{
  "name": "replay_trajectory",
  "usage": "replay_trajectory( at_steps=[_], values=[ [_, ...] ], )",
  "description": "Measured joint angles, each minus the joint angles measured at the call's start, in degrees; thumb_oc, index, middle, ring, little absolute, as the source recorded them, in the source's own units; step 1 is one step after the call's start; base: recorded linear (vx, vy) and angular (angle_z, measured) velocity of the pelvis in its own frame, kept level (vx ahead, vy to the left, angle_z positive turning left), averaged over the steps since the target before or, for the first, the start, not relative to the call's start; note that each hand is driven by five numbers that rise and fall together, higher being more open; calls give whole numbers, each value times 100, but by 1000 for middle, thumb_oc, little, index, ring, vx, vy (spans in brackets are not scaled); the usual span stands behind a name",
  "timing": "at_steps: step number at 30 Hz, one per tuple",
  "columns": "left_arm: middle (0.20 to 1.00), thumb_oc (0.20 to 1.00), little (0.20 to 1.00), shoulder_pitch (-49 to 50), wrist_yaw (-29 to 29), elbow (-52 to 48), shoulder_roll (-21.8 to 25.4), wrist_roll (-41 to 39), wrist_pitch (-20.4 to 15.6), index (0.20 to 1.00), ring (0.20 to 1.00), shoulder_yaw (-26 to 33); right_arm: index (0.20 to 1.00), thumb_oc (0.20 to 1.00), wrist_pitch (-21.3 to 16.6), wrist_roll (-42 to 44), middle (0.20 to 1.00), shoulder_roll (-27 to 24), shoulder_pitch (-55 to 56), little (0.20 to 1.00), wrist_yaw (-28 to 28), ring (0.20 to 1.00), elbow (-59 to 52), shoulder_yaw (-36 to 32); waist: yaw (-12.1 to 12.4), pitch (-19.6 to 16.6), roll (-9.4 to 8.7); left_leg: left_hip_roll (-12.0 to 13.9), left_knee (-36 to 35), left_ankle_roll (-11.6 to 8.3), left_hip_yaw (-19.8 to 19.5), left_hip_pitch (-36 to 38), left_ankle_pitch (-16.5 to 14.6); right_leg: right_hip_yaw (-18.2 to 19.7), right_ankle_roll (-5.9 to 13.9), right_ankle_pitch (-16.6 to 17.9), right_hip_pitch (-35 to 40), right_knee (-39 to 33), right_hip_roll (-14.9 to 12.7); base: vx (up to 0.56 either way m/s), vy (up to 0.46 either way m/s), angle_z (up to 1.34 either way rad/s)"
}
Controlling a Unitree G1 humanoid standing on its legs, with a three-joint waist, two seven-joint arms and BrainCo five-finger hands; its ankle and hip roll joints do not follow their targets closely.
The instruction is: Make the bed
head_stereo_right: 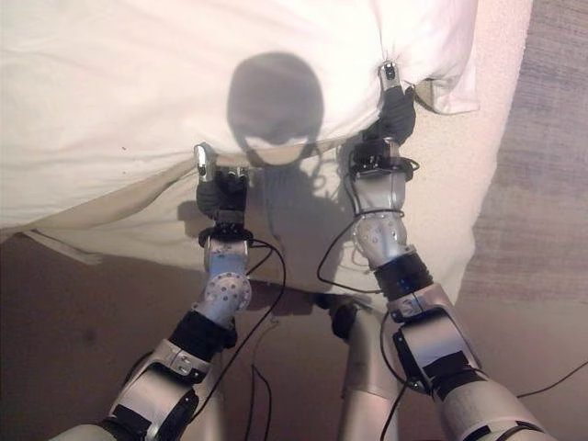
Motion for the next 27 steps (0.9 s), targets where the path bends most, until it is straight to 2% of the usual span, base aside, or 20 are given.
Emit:
replay_trajectory(
  at_steps=[14,19,27],
  values=[
    [1000,1000,1000,-71,69,0,3,-11,-32,1000,1000,1,200,200,-5,5,200,-150,-71,200,2,200,-181,167,-132,-7,-60,0,79,-1,131,-6,-51,81,71,170,30,-181,16,7,0,-2],
    [1000,1000,1000,-269,215,-1,3,-58,-157,1000,1000,15,200,200,-4,5,200,-101,-12,200,2,200,-213,212,-235,-9,-84,-13,86,33,134,-33,-77,80,94,198,33,-249,15,0,0,0],
    [1000,1000,1000,-461,415,-8,6,-54,-214,1000,1000,19,200,200,-2,0,200,-66,284,200,4,200,-430,215,-256,-9,-94,-23,101,49,153,-56,-89,96,121,233,33,-299,18,0,0,0]
  ],
)
